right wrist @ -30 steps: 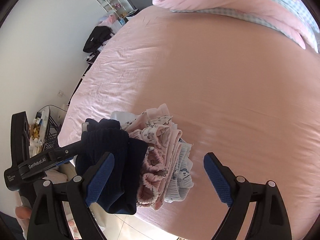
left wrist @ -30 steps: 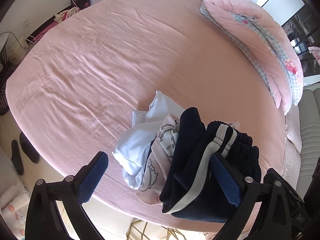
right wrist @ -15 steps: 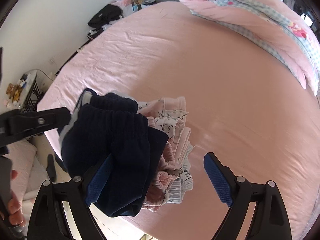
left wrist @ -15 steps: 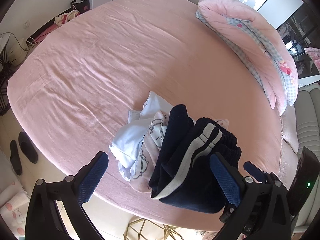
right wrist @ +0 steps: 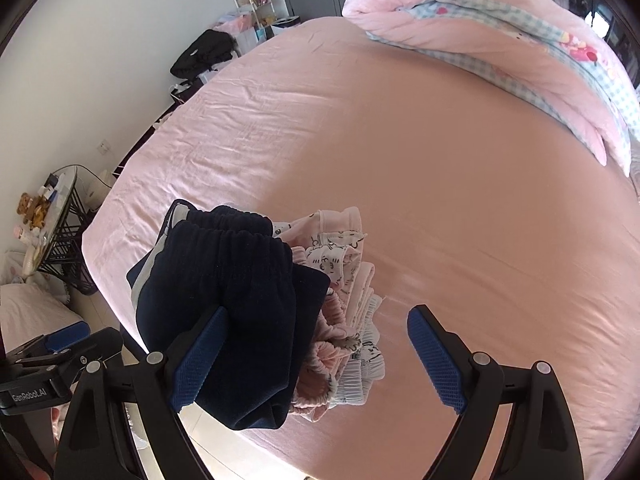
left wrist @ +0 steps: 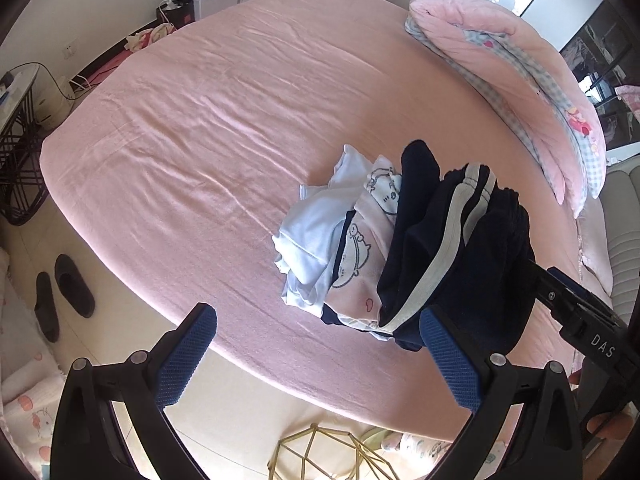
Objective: Fold clothes
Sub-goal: 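Open both grippers and withdraw them from the stacked pants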
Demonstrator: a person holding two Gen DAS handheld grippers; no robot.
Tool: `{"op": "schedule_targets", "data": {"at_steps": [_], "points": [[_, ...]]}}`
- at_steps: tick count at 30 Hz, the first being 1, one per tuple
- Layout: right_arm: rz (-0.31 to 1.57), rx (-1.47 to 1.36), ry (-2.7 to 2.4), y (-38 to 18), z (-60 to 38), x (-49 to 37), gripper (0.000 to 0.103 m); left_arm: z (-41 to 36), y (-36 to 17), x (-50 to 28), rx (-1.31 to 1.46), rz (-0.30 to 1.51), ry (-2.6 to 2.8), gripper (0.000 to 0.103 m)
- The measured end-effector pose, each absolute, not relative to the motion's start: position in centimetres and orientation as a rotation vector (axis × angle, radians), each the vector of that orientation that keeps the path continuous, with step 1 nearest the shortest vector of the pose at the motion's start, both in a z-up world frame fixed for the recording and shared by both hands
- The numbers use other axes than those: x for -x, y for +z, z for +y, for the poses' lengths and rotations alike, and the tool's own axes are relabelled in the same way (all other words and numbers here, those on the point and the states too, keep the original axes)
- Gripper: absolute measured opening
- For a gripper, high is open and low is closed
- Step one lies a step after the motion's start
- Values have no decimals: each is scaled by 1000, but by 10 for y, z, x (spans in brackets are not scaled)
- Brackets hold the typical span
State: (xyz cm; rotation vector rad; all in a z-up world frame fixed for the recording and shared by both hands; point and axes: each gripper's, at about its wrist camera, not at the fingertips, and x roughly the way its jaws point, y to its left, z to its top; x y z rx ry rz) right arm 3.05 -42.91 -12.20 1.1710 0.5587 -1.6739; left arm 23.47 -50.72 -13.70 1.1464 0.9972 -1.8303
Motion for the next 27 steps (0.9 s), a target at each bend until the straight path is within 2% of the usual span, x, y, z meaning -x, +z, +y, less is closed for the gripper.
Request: {"op": "schedule_targets", "data": {"at_steps": [8,14,27], "points": [[554,-1167,-1688,-116,-415,-36,91,-492,-150,-230,-1191,1011,-1842,103],[463,-1116,-1710,-93,-386,-38,91,-480,-145,-239,-1150,980,-1876,103],[592,-1006,-1706,-79,-332,-75,91,-419,-116,-257,-1083,868,-1931,103]]}}
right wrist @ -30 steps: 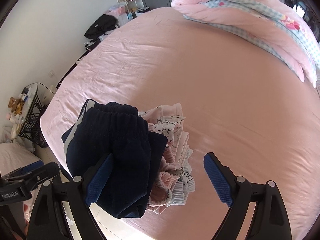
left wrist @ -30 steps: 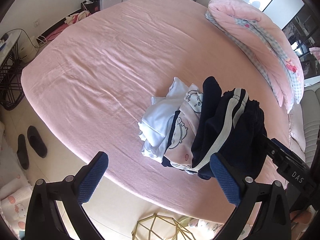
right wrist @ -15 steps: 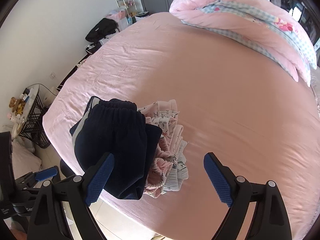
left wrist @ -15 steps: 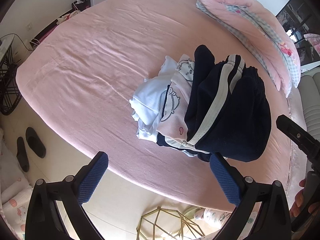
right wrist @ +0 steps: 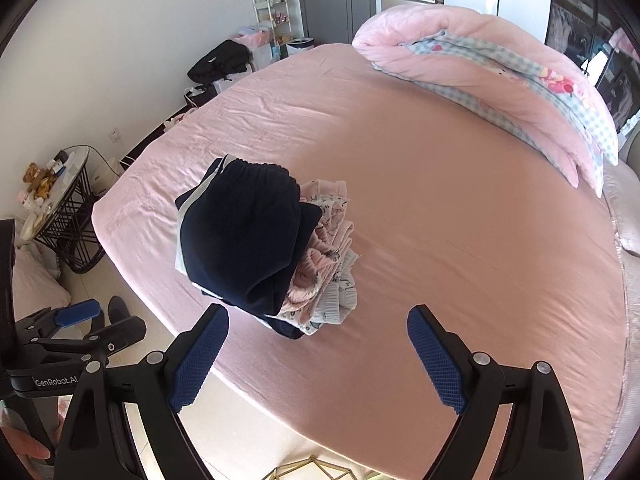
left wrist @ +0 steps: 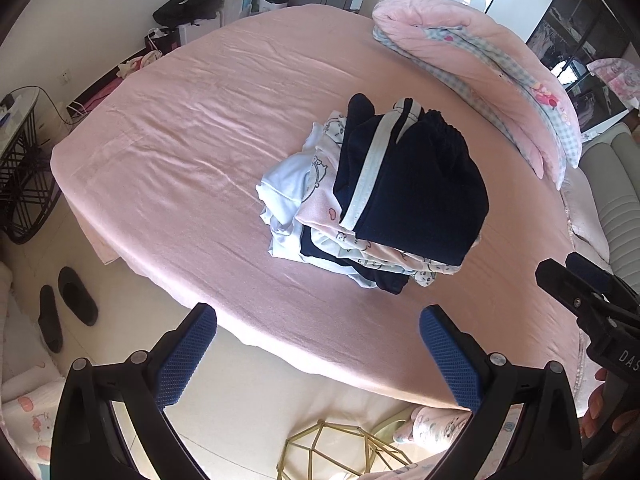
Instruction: Fold clothes
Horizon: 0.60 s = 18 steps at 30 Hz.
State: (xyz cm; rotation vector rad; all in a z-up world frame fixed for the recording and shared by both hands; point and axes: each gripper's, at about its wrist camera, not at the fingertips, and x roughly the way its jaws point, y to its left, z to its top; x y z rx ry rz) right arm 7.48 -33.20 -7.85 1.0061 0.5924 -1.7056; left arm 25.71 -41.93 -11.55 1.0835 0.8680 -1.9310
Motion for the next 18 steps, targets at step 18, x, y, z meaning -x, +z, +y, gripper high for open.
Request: {"op": "schedule_targets", "data": {"at_steps": [18], "points": [[529,-880,-1777,-19,-226,-110,91,-322,-37,-260,-923,687,-2075,103]]}}
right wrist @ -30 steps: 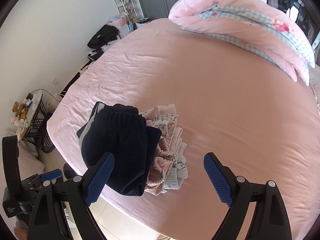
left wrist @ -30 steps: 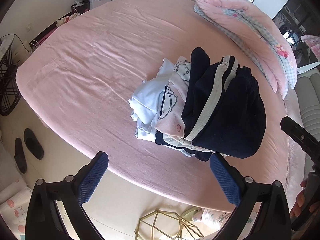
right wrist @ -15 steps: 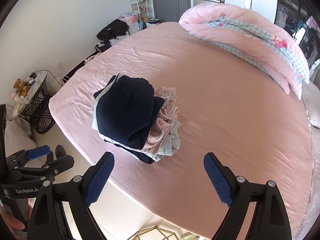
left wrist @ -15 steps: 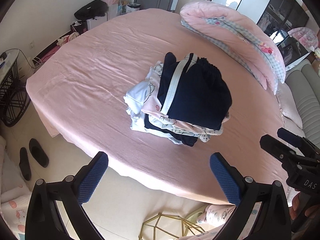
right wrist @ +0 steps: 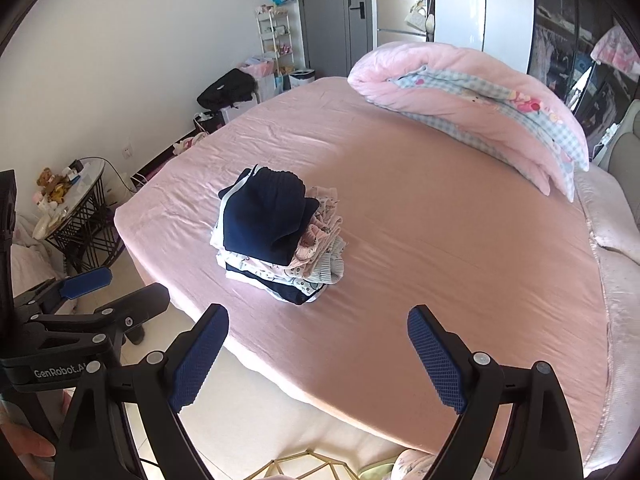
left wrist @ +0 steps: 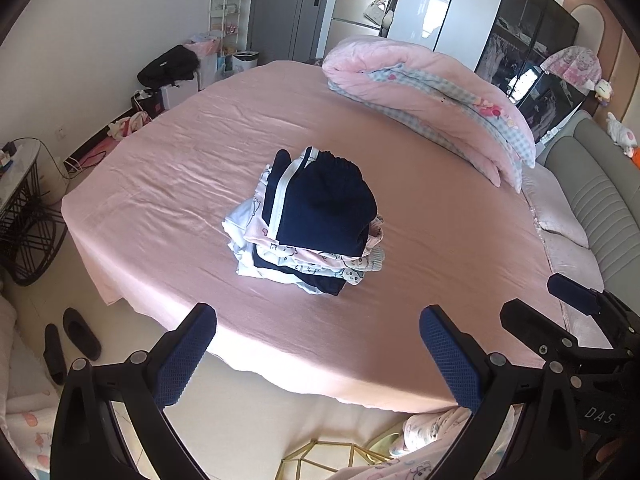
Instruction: Fold clothes
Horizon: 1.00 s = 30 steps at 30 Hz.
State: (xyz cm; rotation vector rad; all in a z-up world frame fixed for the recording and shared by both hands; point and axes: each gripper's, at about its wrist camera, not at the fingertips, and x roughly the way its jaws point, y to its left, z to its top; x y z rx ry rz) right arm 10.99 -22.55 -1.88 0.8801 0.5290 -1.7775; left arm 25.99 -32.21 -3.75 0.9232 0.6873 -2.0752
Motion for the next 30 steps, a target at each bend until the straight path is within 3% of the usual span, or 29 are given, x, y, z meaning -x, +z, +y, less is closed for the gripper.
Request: {"op": "schedule_targets", "data": {"at_steps": [11,24,30], "points": [[505,-841,-1809,-2,-178,-129,91,-271,-11,-279,-878,565,-2058,103],[515,-784,-1838,-20,-130,-163,92,-216,-32,-301,-843,401,-2081,103],[468,-746,-1840,-43,-106,-175,92,-199,-53,-323,-787,428,-2129,103]]}}
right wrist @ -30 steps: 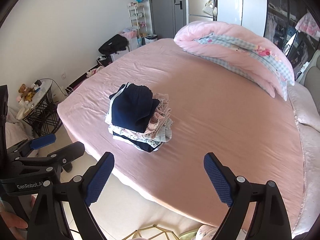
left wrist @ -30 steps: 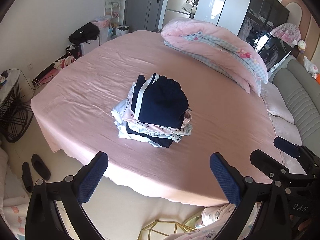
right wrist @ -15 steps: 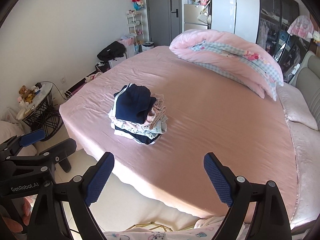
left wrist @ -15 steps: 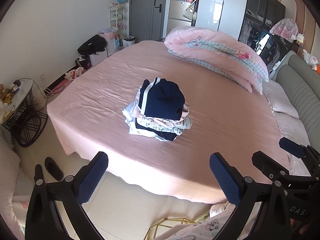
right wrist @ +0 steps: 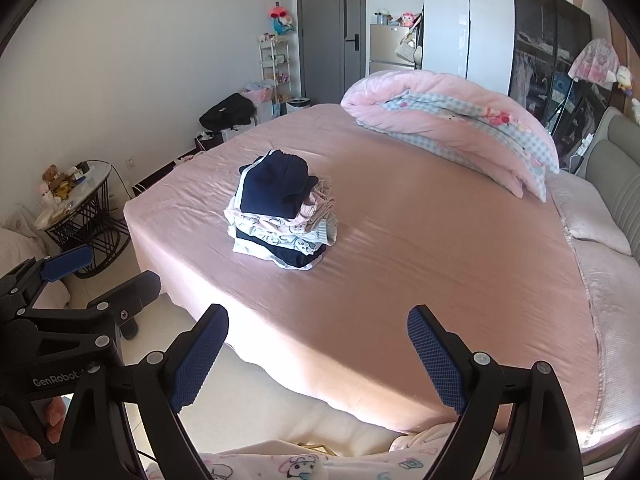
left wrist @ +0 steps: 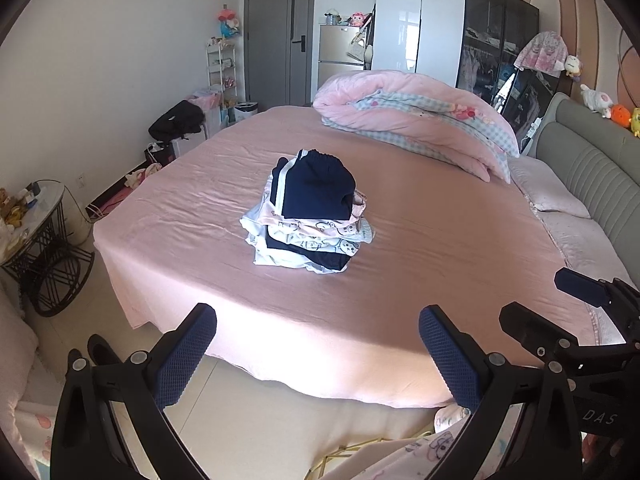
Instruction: Fold clothes
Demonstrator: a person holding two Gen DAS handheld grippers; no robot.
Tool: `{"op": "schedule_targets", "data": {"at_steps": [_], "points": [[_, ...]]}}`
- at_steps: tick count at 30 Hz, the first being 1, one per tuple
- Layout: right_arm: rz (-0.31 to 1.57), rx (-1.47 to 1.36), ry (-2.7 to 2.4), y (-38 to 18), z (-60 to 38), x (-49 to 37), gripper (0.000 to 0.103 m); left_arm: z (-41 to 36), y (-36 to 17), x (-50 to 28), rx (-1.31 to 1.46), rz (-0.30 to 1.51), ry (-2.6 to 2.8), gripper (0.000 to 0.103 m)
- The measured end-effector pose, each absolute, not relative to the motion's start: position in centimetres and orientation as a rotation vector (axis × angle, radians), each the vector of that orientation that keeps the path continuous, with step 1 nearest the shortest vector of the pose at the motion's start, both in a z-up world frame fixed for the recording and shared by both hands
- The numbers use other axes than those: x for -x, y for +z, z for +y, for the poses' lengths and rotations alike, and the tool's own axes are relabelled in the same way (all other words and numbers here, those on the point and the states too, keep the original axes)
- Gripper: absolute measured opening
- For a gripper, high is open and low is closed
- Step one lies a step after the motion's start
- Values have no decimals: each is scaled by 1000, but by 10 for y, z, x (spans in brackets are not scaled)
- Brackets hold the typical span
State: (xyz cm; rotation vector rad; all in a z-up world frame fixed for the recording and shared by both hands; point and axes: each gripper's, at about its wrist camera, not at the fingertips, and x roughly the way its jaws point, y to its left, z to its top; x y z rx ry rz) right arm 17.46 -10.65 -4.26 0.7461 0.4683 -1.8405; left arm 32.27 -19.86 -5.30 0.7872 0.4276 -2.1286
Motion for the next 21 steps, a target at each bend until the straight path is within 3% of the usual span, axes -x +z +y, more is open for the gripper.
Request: {"op": "schedule_targets", "data": {"at_steps": [6,13,21], "points": [[545,-714,-1867,-71,-97,-192,91,-180,-70,-329,-805,306,-2067,103],[508,-722,-1837,-75,-84,-199,91,-177,-79,-344,-807,420,-2070,103],[489,-722,-1842,-75,-76,-203,91,-169,-75,-343,-777,339,-2091,103]]}}
